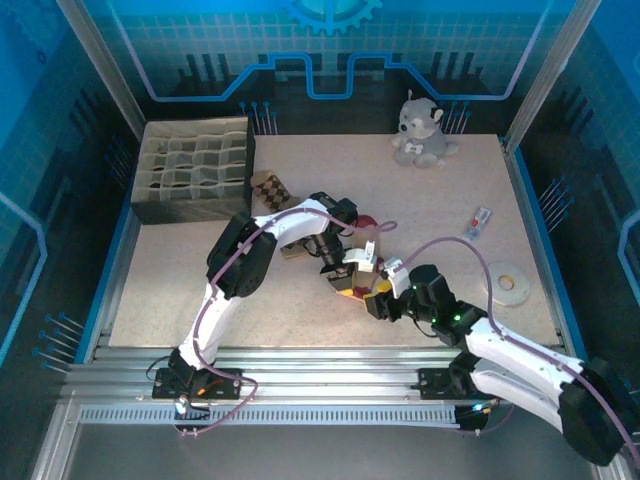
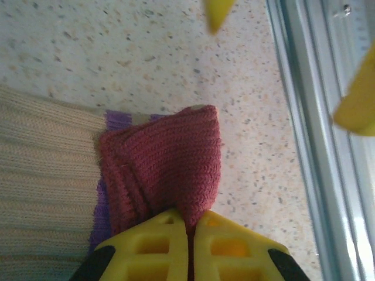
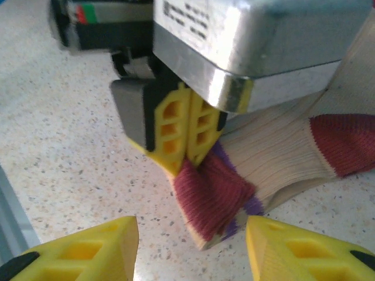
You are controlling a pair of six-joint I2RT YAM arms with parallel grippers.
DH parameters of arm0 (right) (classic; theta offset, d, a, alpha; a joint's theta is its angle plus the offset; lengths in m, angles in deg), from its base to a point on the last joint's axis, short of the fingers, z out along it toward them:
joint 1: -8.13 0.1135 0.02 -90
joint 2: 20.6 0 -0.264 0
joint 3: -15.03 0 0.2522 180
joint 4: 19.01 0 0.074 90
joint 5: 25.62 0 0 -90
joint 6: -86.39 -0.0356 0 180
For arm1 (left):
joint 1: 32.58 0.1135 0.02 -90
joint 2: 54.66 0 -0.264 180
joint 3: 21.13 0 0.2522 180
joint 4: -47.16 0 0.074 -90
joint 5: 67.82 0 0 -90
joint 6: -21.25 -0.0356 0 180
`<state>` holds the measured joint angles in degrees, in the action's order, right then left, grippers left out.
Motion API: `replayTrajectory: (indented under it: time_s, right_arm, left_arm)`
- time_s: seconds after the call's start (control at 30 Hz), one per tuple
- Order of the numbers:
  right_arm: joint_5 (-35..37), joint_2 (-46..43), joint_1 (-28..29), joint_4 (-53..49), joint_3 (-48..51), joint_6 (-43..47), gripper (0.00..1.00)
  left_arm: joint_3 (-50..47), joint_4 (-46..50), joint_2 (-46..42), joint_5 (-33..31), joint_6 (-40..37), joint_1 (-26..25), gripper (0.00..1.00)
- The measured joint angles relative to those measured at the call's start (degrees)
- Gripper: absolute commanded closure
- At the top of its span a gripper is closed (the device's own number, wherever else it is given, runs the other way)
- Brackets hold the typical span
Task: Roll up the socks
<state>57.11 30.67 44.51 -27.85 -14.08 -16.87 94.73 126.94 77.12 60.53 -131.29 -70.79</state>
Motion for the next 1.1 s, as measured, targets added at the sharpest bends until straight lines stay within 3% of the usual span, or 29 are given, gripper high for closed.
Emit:
replayTrajectory:
  time_s: [0.23,0.6,0.9,1.1]
  right_arm:
    - [-4.6,7.9,0.6,8.5,-0.1,3.2,0.47]
    - [-6.7,17.2,1.9,13.4,-0.7,6.5,0.48]
    - [-6.9,21.7,2.0,14.7,-2.8,8.0,0.67]
    - [-7.4,23.8,2.0,14.7,-4.2,8.5,0.56]
  left_arm:
    - [-0.4,2.3,1.6,4.9,1.2,1.8,1.0]
    - [-1.2,2.7,1.9,6.8,1.2,2.8,1.0]
    - [-4.0,1.5,1.8,7.5,1.3,2.9,1.0]
    - [-6.3,-0.4,1.3,8.9,2.5,3.8,1.0]
